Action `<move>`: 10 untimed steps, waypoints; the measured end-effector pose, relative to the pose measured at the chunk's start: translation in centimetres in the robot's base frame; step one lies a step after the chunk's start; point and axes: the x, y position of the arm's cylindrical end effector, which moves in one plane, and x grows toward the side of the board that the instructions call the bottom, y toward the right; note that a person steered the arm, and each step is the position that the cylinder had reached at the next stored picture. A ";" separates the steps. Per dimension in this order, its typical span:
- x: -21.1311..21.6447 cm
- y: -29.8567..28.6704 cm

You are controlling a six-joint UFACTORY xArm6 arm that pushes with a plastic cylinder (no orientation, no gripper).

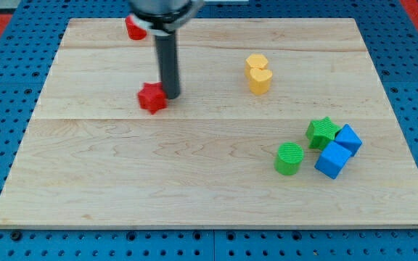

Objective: Place the red star parallel to the left of the yellow blocks

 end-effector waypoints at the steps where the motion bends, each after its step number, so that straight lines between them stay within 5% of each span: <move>1: 5.7 -0.7; 2: 3.1 -4.3; 4: 2.0 -1.1; 6: -5.3 -3.7; 8: -0.6 -8.7; 10: -3.7 -8.5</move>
